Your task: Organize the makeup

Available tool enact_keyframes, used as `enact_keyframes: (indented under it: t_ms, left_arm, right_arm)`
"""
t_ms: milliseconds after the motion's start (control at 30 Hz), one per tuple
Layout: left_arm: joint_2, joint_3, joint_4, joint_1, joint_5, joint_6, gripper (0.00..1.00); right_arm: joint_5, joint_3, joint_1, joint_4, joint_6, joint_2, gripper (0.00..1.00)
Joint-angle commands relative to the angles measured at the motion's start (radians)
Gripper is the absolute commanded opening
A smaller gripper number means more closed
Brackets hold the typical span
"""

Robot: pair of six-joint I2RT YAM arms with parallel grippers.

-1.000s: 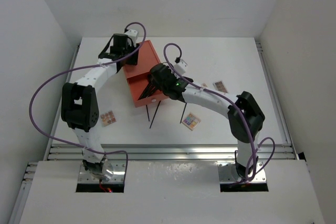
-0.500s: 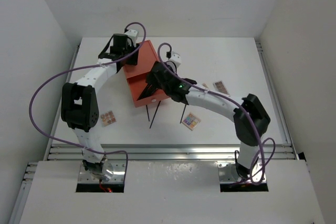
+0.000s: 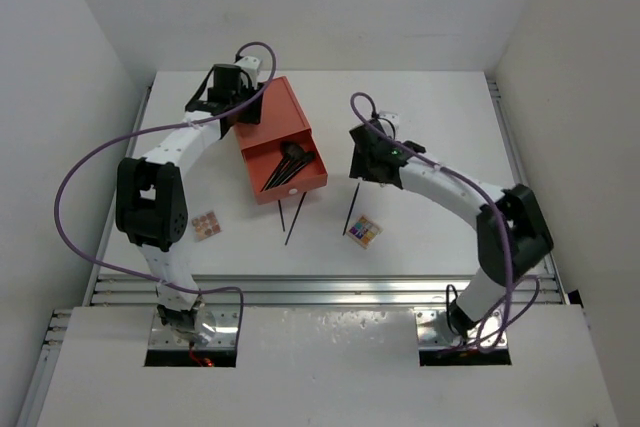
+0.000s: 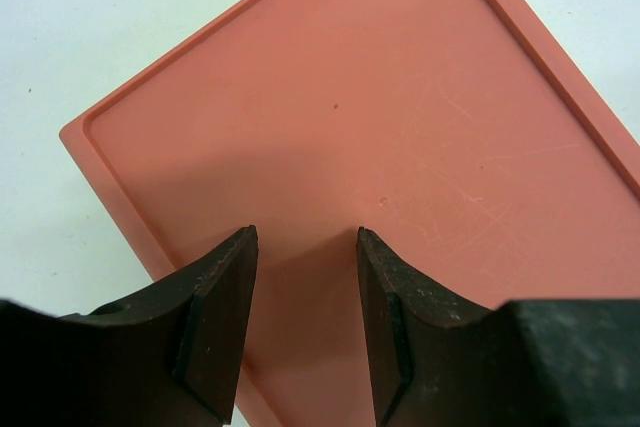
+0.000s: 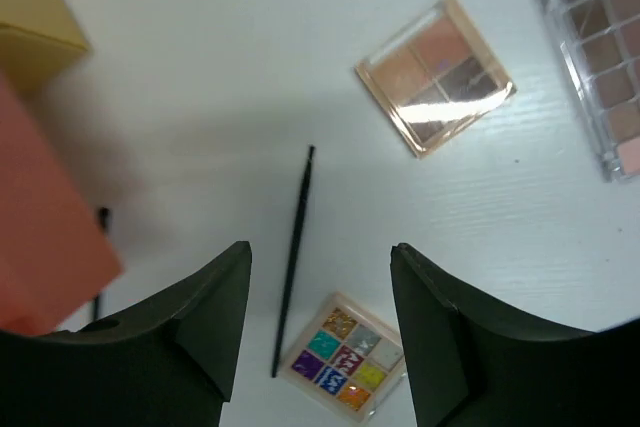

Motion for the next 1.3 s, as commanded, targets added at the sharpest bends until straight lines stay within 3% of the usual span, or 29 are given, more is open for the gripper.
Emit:
enact_keyframes:
  t_ms: [0, 400, 533, 633, 767, 833, 900, 1133, 1267]
  left_arm:
    - [0.005, -0.030, -0.107, 0.024, -0.016, 0.023, 0.50]
    - [-0.005, -0.030, -0.126, 0.024, -0.035, 0.023, 0.50]
    - [-0.005, -0.039, -0.126, 0.033, -0.035, 0.023, 0.50]
    - [-0.005, -0.039, -0.126, 0.033, -0.035, 0.023, 0.50]
    - [0.006, -0.021, -0.126, 0.033, -0.035, 0.014, 0.50]
    - [0.006, -0.021, -0.126, 0.033, -0.035, 0.014, 0.50]
    - [0.006, -0.021, -0.126, 0.033, -0.035, 0.014, 0.50]
    - [0.006, -0.021, -0.126, 0.033, -0.026, 0.014, 0.50]
    - [0.006, -0.021, -0.135, 0.033, -0.026, 0.005, 0.50]
  right_arm:
    - [-0.123, 0.048, -0.021, -0.086, -0.036, 0.097, 0.59]
    - [-0.215, 0.165, -0.014, -0.126, -0.022, 0.366, 0.50]
    - [-0.201, 0.220, 0.001, -0.184, -0.011, 0.433, 0.43]
    - [-0.145, 0.246, 0.005, -0.273, 0.082, 0.464, 0.33]
    - [-0.143, 0.263, -0.012, -0.261, 0.128, 0.493, 0.17]
    - [-0.129, 0.315, -0.015, -0.310, 0.161, 0.519, 0.03]
    - [-0.098, 0.330, -0.020, -0.335, 0.201, 0.533, 0.00]
    - [-0.052, 0.346, -0.038, -0.249, 0.224, 0.447, 0.00]
    - [0.076, 0.273, -0.028, -0.113, 0.216, 0.227, 0.00]
